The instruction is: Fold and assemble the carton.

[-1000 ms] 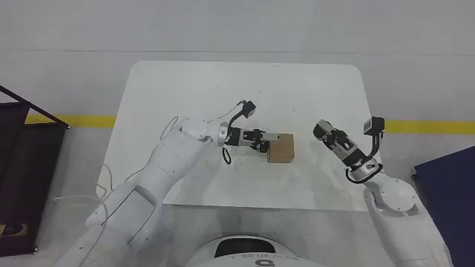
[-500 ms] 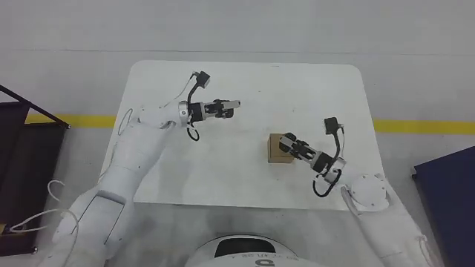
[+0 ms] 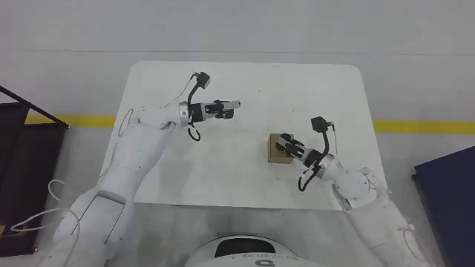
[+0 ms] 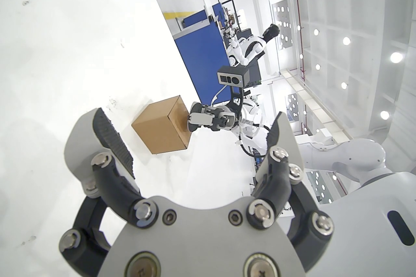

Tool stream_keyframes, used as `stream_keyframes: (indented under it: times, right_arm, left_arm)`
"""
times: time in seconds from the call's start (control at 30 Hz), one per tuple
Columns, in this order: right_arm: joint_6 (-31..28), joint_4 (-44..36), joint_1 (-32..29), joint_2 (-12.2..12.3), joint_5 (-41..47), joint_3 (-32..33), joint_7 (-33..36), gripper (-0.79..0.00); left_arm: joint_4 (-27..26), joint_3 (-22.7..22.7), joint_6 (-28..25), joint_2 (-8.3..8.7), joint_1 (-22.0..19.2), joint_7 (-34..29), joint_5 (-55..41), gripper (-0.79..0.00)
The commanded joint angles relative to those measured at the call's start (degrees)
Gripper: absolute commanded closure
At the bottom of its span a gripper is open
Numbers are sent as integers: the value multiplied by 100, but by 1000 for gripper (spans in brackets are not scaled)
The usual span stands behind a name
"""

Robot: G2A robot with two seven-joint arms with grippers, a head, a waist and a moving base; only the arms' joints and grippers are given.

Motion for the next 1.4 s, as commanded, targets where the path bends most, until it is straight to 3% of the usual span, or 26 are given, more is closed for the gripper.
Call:
stream_keyframes:
  times: [0.0,0.4,0.83,0.97,1.17,1.37]
  right_arm:
    - [49,2,9,2,10,2,54,0]
    - [31,-389,-144,49,204,325,19,0]
    - [248,-110,28,20,-405,16,-112,0]
    - [297,-400,-96,53,108,515,-362,0]
    - [252,-711,-800,138,727,1324,-321,0]
    - [690,-267,-1136,171,394,1428,-216,0]
  left_arm:
    - [0,0,0,0,0,0,0,-785]
    - [0,0,0,0,0,0,0,-785]
    - [0,0,0,0,0,0,0,-785]
    - [0,0,0,0,0,0,0,-785]
    - [0,0,0,0,0,0,0,-785]
    - [0,0,0,0,0,0,0,-785]
